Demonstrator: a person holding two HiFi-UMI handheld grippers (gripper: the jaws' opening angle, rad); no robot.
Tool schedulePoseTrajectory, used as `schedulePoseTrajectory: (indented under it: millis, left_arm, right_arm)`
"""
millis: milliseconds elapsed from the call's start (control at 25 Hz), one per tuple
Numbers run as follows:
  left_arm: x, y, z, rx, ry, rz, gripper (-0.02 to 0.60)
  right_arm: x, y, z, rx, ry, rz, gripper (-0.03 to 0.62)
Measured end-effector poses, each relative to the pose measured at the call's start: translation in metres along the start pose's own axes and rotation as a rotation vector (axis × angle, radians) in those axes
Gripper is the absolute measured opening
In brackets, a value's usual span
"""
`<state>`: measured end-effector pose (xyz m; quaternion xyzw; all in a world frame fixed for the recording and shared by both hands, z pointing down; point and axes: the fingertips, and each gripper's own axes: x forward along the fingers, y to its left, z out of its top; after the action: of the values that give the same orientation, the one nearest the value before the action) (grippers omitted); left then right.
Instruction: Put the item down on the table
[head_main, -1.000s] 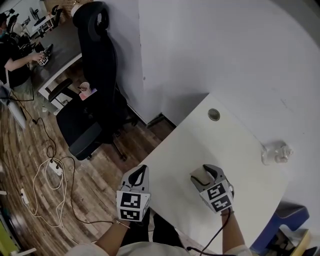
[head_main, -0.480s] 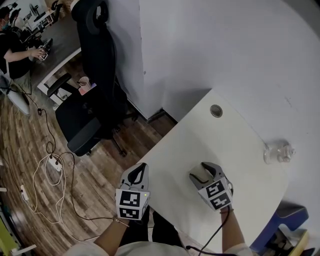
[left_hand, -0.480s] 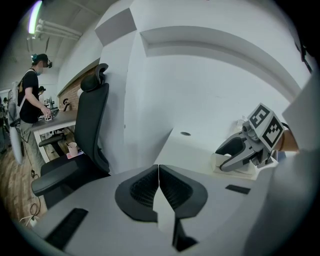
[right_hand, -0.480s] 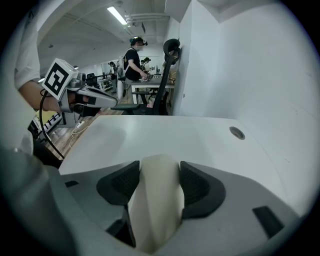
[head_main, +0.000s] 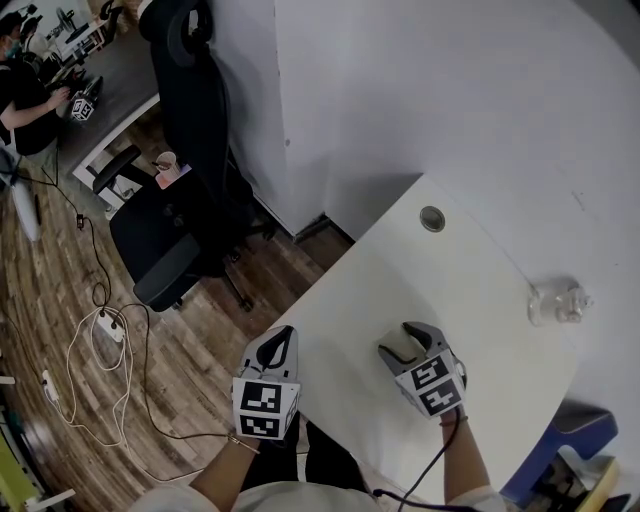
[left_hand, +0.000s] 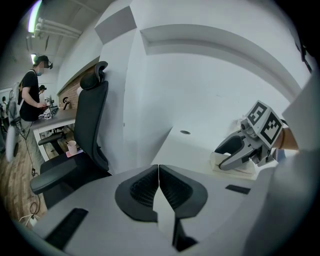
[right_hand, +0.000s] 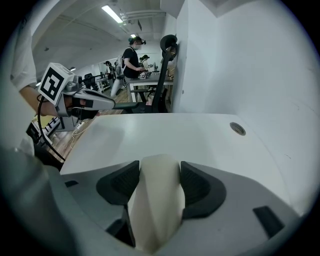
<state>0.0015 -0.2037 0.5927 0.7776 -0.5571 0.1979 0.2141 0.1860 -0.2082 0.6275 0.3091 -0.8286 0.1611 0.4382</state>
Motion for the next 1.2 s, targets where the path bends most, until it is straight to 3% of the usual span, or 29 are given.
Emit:
schedulePoseTrajectory:
  millis: [600,920,1200]
  left_arm:
    - [-0.002,-0.002,0.015,0.02,-0.017,-0.014,0.021]
    - [0.0,-0.016,0.038,0.052,-0.061,-0.057,0.021]
    - [0.001,-0.046,0.068,0.074,-0.116,-0.135,0.021]
  right_arm:
    - [-0.011,-0.006,0.006,0.023,-0.024,-0.06,0.281]
    - [-0.057,-0.019,0.005,0.203,-0.124,-0.179,0.276]
    - [-0.106,-0.036,-0.003,0.325,-0.227,-0.332,0.226]
